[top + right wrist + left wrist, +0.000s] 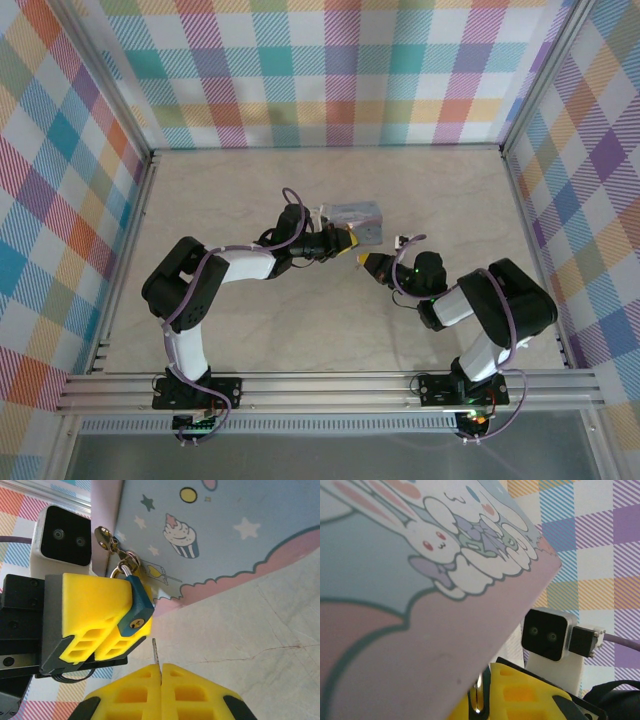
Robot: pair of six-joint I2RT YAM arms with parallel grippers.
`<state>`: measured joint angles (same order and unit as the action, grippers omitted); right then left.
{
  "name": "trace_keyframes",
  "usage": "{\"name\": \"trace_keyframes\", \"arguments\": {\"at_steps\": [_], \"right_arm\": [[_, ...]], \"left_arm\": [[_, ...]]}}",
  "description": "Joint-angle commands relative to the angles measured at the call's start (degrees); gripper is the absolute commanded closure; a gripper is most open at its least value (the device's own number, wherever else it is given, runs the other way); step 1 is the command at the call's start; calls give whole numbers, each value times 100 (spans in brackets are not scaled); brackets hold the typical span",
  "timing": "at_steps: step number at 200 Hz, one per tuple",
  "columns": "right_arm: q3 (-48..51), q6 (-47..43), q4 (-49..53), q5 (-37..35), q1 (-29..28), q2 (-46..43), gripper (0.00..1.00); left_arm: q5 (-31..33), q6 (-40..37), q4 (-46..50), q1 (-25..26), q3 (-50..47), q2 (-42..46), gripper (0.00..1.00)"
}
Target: Unlock a padlock with a key
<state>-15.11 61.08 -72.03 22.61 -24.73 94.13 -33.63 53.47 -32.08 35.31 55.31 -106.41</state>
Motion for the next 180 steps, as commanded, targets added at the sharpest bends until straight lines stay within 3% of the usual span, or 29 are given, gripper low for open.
{"name": "trace_keyframes", "arguments": {"at_steps": [1, 180], "right_arm": [[-84, 62, -469, 11, -41, 66, 100], [17, 128, -844, -201, -65, 97, 100]], "left_arm": [[-171, 78, -458, -42, -32, 68, 88], [-179, 137, -560, -42, -68, 46, 88]]}}
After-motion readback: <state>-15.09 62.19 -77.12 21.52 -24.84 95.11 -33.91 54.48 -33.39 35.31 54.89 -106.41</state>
